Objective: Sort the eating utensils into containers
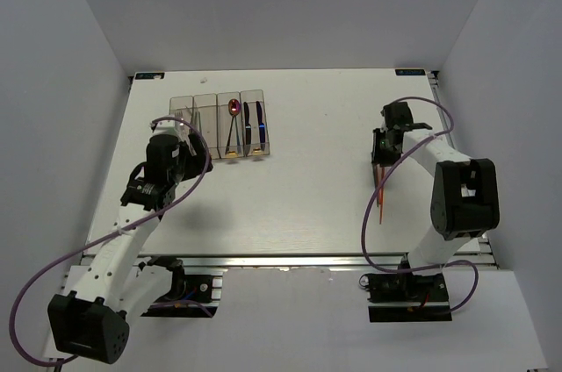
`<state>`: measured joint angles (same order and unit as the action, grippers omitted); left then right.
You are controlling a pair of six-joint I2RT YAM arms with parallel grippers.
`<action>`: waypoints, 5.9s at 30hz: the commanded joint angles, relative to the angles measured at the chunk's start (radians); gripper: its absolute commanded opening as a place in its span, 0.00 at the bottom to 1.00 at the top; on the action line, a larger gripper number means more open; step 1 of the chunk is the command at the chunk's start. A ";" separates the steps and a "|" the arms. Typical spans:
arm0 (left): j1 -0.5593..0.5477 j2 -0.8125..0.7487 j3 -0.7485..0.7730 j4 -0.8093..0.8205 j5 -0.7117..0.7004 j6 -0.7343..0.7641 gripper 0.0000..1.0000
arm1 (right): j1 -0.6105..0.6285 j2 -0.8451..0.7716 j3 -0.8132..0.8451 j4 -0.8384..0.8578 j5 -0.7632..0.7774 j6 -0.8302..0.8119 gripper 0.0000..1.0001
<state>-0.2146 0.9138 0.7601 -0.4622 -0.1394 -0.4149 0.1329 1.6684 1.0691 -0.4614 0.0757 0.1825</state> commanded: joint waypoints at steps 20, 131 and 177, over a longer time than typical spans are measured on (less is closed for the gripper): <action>-0.003 -0.010 0.013 0.022 0.055 0.021 0.89 | 0.007 0.129 0.117 -0.013 -0.001 -0.028 0.28; 0.098 1.105 1.098 -0.036 -0.275 0.153 0.04 | 0.309 -0.503 -0.291 0.360 -0.514 0.230 0.89; -0.078 0.051 0.120 -0.004 -0.143 0.056 0.88 | 0.022 -0.099 -0.097 0.036 0.116 0.074 0.40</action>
<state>-0.2928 0.9966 0.8745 -0.4995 -0.2832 -0.3580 0.1574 1.5642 0.9298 -0.4084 0.1738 0.2825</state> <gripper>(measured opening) 0.874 0.407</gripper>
